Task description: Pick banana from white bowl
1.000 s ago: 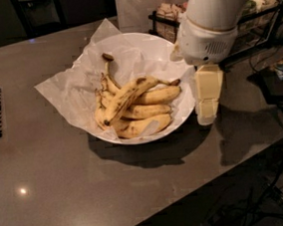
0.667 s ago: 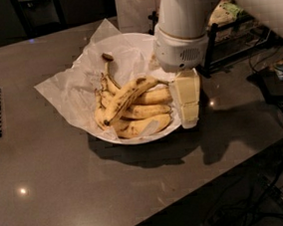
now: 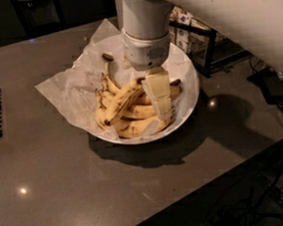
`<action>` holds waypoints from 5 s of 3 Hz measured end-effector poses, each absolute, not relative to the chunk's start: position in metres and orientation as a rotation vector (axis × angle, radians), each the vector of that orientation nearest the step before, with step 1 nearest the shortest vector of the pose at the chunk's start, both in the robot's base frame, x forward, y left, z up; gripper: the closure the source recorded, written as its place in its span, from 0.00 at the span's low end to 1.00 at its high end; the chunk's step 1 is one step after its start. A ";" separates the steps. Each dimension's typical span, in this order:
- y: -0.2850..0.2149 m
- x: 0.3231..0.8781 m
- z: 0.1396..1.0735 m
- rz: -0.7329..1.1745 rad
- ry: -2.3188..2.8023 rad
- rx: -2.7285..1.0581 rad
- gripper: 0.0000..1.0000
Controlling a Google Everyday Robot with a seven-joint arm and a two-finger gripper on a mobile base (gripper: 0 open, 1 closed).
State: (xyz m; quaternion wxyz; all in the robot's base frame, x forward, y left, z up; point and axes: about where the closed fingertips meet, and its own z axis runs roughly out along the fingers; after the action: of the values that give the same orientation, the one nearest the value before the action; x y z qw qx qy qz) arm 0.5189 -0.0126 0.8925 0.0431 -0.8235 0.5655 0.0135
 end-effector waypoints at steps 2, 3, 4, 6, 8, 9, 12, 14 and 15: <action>-0.026 0.555 0.868 0.111 1.814 -2.495 0.00; -0.026 0.555 0.868 0.111 1.815 -2.495 0.00; -0.012 0.558 0.868 0.074 1.782 -2.493 0.00; 0.019 0.558 0.860 0.073 1.721 -2.554 0.00; 0.022 0.553 0.853 0.109 1.752 -2.540 0.42; 0.023 0.554 0.859 0.059 1.764 -2.510 0.65; 0.010 0.514 0.938 -0.367 1.807 -2.296 1.00; -0.068 0.434 0.968 -0.402 1.744 -2.036 1.00; -0.121 0.392 0.969 -0.415 1.683 -1.901 1.00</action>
Offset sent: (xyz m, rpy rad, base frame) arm 0.0286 -0.0341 -0.0293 -0.0476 0.1507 -0.0817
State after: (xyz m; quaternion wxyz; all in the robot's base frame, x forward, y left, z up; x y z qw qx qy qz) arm 0.3922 -0.1211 0.9690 0.2806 -0.7093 0.6278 -0.1547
